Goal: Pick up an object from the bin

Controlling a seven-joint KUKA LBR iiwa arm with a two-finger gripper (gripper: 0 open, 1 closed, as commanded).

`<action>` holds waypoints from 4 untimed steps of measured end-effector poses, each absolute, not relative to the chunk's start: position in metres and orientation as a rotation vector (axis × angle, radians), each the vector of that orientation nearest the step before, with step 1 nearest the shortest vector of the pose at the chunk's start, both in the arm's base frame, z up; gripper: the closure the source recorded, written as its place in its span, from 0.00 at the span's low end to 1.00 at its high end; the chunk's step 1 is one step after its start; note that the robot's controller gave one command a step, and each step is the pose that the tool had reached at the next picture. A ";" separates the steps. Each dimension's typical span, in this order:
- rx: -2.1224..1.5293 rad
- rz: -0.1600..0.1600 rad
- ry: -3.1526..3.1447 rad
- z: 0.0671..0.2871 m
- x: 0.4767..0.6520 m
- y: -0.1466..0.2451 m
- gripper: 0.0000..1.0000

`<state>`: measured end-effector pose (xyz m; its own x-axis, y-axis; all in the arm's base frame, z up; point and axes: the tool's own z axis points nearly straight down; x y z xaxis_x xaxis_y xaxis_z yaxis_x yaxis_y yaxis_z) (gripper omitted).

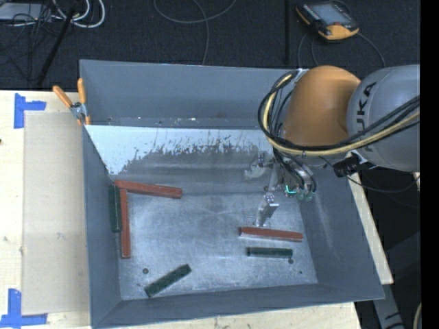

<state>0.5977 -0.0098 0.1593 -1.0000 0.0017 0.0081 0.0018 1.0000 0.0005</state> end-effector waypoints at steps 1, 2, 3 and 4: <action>-0.002 0.000 -3.141 0.164 0.599 -0.010 0.00; 0.100 0.000 -3.144 0.098 0.563 -0.064 0.00; 0.063 -0.002 -3.142 0.102 0.557 -0.078 0.00; 0.043 0.000 -3.145 0.124 0.559 -0.085 0.00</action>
Offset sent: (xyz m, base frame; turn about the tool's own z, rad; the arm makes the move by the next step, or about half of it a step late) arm -0.0500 -0.0783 -0.0893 -0.0841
